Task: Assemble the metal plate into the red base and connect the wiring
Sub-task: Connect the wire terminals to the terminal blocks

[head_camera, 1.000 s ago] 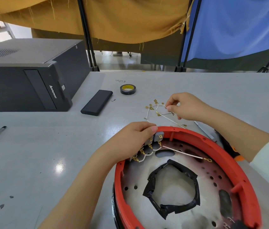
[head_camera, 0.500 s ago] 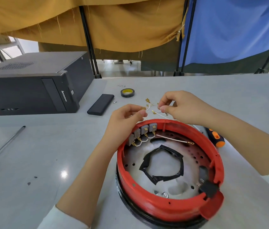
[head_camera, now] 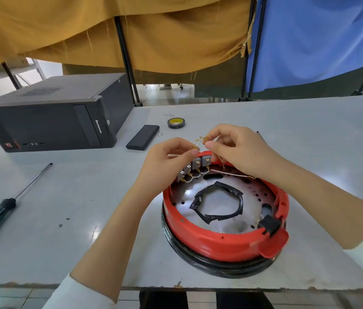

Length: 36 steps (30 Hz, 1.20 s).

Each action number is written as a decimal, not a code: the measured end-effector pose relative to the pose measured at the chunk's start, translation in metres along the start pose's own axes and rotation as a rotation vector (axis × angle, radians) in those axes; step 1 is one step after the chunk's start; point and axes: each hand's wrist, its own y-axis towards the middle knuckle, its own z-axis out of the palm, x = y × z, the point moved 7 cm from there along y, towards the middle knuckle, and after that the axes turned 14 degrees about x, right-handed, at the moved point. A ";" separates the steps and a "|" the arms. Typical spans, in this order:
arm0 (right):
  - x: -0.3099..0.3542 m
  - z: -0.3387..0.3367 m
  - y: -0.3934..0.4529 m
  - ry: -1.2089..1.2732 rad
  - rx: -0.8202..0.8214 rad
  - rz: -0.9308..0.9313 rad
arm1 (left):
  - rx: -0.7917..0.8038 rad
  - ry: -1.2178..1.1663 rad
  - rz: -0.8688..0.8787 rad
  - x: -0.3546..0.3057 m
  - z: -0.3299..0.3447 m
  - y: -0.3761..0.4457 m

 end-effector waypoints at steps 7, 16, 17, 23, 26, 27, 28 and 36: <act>-0.038 -0.003 0.001 0.062 -0.091 0.243 | 0.075 0.226 -0.074 0.006 -0.002 0.018; -0.048 0.014 0.007 -0.135 0.058 0.352 | 0.284 0.458 -0.181 0.029 0.032 0.054; -0.049 0.015 0.009 -0.138 0.073 0.364 | 0.279 0.434 -0.186 0.032 0.031 0.055; -0.059 0.025 0.013 -0.045 0.036 0.370 | 0.265 0.337 -0.202 0.040 0.028 0.056; -0.062 0.021 0.007 -0.020 -0.033 0.355 | 0.267 0.303 -0.210 0.042 0.028 0.056; -0.063 0.019 0.006 -0.014 -0.046 0.357 | 0.269 0.291 -0.212 0.043 0.028 0.056; -0.064 0.018 0.004 -0.001 -0.047 0.363 | 0.270 0.284 -0.212 0.044 0.028 0.056; -0.075 0.026 0.004 0.049 0.027 0.407 | 0.248 0.149 -0.202 0.048 0.027 0.055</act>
